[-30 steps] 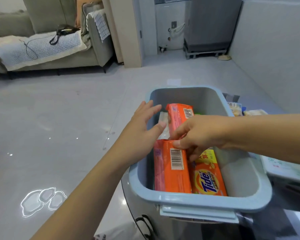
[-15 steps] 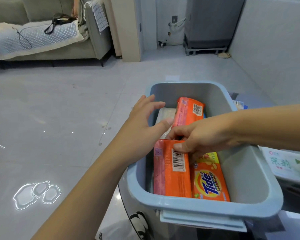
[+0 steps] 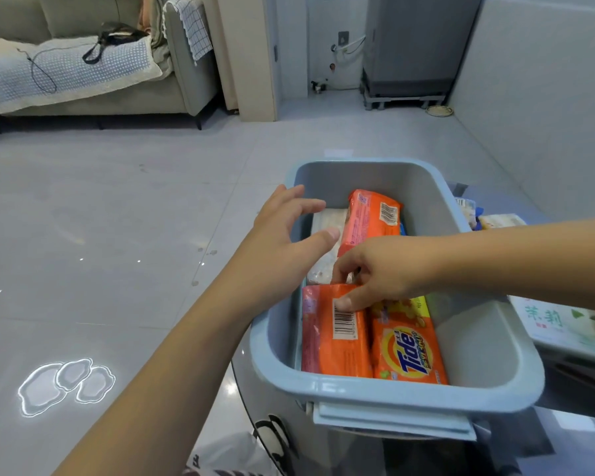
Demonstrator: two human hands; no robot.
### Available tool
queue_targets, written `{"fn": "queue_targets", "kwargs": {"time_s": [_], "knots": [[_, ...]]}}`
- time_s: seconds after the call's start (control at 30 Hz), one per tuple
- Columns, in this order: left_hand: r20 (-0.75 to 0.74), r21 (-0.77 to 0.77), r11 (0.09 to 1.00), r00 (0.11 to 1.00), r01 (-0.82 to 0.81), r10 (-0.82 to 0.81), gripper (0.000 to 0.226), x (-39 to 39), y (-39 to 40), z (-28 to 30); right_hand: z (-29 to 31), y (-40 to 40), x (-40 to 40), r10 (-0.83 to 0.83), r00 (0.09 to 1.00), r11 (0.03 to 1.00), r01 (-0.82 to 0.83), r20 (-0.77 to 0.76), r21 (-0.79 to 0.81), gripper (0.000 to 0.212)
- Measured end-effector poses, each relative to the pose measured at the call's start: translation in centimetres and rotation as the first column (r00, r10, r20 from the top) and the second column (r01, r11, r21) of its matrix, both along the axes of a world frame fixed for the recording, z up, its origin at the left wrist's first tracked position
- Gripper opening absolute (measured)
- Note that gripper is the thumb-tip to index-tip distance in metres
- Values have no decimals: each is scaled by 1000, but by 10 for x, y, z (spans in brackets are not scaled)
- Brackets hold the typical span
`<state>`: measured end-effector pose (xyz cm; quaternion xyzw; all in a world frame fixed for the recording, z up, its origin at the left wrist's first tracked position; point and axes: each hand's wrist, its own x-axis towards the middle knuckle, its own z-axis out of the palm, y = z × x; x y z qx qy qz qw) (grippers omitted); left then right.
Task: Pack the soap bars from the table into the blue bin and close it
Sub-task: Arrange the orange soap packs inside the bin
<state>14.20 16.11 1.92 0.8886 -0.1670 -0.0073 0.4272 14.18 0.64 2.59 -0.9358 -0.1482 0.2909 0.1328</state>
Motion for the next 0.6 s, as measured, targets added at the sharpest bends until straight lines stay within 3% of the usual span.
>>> {"fn": "queue_targets", "kwargs": {"time_s": [0.07, 0.13, 0.27, 0.33, 0.43, 0.5, 0.57, 0.6], "knots": [[-6, -8, 1000, 1000, 2, -2, 38, 0, 0, 1, 1, 3, 1, 139, 989, 986, -133, 55, -97, 46], [-8, -9, 1000, 1000, 6, -6, 38, 0, 0, 1, 4, 3, 3, 245, 968, 958, -233, 53, -170, 46], [-8, -10, 1000, 1000, 10, -11, 38, 0, 1, -1, 6, 3, 3, 303, 948, 935, -277, 94, -222, 43], [-14, -34, 999, 1000, 16, -16, 38, 0, 2, -1, 4, 3, -1, 317, 925, 932, -264, 208, -249, 41], [-23, -66, 998, 1000, 19, -21, 36, 1, 2, -1, -7, 7, -3, 460, 770, 872, -297, 443, -389, 22], [-30, -84, 996, 999, 23, -25, 34, 1, 3, -1, -14, 13, 5, 461, 810, 857, -300, 363, -419, 7], [-31, -90, 996, 999, 25, -28, 34, 1, 3, -3, -16, 15, 13, 426, 880, 856, -317, 210, -408, 19], [-31, -96, 995, 999, 25, -28, 34, 1, 3, -3, -16, 15, 16, 437, 874, 852, -327, 212, -409, 24]]}}
